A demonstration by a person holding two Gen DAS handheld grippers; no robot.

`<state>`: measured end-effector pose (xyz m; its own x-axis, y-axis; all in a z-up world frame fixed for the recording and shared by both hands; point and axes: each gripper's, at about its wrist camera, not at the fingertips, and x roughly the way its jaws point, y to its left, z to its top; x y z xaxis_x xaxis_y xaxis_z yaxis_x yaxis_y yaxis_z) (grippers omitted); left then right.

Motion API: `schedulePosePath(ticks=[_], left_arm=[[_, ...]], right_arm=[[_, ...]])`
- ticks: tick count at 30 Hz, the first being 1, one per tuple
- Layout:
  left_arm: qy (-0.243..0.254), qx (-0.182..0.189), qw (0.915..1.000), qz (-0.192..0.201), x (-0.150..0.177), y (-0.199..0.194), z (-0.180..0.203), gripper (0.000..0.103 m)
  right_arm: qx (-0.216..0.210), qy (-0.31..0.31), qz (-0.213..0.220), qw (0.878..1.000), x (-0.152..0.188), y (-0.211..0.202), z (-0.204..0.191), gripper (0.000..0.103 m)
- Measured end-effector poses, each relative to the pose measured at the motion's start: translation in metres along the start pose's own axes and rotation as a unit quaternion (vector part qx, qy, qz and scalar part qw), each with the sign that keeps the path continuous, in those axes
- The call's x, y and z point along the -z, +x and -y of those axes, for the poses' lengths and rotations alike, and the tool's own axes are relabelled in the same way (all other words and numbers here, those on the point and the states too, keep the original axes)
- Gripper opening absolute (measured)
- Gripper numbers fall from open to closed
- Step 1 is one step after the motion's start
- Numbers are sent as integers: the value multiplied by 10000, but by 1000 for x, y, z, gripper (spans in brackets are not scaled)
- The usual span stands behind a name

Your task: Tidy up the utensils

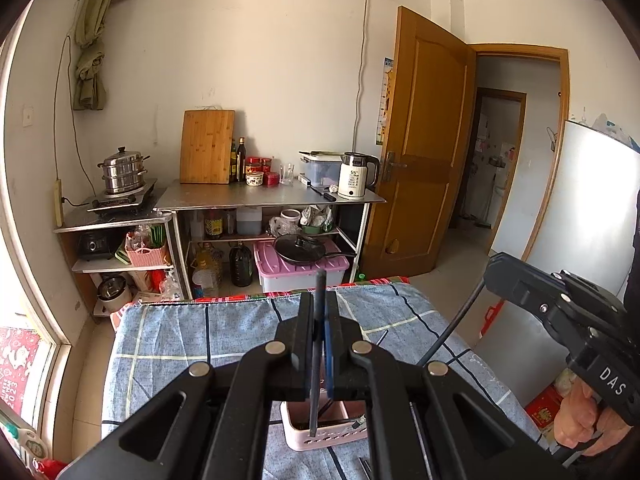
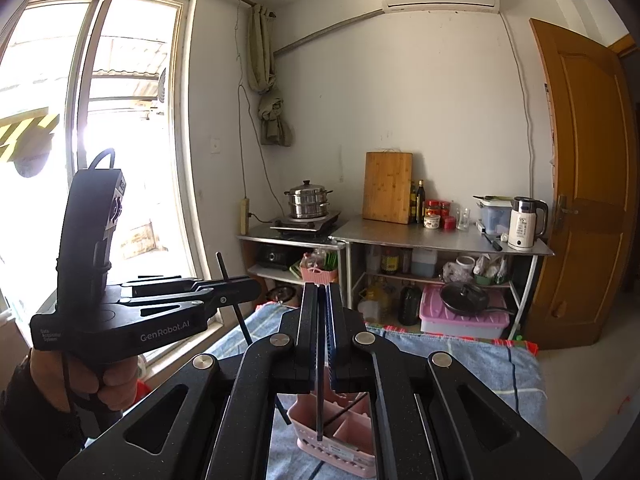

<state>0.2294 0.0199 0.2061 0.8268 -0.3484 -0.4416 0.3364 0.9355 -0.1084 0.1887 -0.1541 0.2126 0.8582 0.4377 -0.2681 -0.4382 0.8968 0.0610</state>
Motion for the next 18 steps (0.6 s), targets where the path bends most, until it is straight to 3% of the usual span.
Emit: schedulePosePath(ticks=[6, 18], left_arm=[[-94, -8, 10000, 8, 7, 28, -12, 5], [-243, -29, 9975, -667, 48, 74, -20, 5]], right_arm=[[22, 95, -53, 9999, 6, 19, 9, 4], [76, 285, -803, 9963, 51, 59, 29, 4]])
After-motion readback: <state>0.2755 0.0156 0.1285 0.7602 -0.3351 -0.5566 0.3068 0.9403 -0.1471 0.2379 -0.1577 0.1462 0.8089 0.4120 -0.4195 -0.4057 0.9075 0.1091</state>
